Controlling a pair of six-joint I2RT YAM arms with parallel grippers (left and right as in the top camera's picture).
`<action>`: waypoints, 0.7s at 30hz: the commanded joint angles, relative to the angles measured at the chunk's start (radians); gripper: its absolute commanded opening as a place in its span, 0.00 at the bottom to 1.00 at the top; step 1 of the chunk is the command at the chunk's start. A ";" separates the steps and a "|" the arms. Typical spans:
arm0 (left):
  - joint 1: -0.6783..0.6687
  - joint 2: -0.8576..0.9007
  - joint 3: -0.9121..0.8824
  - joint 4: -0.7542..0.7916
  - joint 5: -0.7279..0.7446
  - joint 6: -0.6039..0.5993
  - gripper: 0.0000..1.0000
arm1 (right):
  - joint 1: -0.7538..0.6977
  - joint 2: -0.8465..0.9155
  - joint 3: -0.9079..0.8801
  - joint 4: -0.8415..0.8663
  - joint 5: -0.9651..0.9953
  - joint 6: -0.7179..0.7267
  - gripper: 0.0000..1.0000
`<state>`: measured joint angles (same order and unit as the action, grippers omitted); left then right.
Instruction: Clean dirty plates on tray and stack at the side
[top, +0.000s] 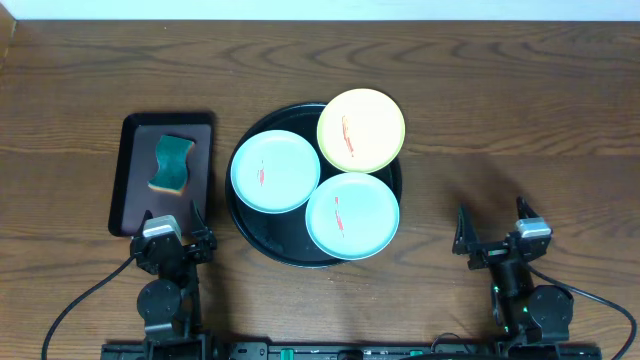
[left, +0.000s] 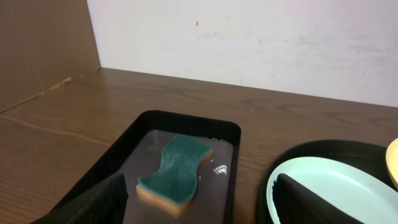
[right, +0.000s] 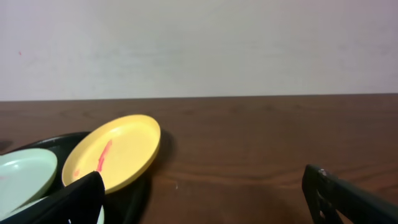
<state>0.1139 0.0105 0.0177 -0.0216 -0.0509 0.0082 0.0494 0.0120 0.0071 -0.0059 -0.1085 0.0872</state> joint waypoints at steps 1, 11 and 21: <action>-0.005 -0.006 -0.010 -0.045 0.000 0.017 0.75 | 0.004 -0.003 -0.002 0.011 0.004 0.009 0.99; -0.005 -0.006 0.043 -0.046 0.044 0.018 0.75 | 0.004 -0.003 -0.001 0.049 0.002 0.010 0.99; -0.005 0.110 0.195 -0.126 0.044 0.018 0.75 | 0.004 0.000 0.035 0.051 0.002 0.009 0.99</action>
<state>0.1139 0.0799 0.1398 -0.1341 -0.0090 0.0082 0.0494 0.0120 0.0093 0.0422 -0.1085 0.0872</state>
